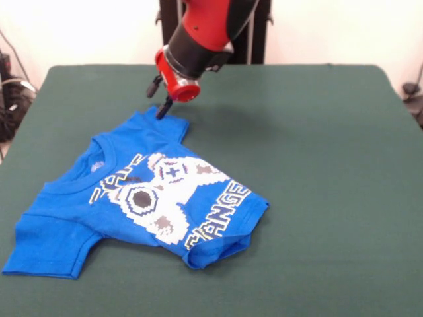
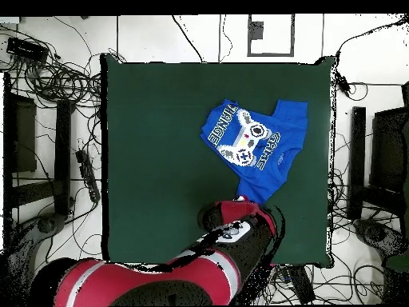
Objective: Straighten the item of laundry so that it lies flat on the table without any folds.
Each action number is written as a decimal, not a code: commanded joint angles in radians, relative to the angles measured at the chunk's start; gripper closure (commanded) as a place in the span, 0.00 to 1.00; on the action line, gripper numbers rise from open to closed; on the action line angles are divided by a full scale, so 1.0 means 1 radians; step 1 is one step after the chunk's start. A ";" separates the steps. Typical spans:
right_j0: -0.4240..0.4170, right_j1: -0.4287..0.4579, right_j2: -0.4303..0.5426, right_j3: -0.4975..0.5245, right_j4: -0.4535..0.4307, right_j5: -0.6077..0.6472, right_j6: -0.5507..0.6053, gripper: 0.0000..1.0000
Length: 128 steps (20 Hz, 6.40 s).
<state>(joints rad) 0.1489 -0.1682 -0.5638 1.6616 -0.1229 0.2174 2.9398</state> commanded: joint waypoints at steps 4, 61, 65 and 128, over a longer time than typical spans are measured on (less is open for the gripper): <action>0.116 0.111 -0.007 0.009 0.062 0.150 0.124 0.00; 0.154 0.304 -0.383 -0.485 0.130 0.360 0.006 0.00; 0.039 0.171 -0.114 -0.432 0.188 0.232 -0.065 0.00; 0.054 0.121 -0.036 -0.608 0.257 0.697 0.026 0.00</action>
<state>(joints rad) 0.1956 -0.0718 -0.7285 1.0781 0.1089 0.7741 2.9398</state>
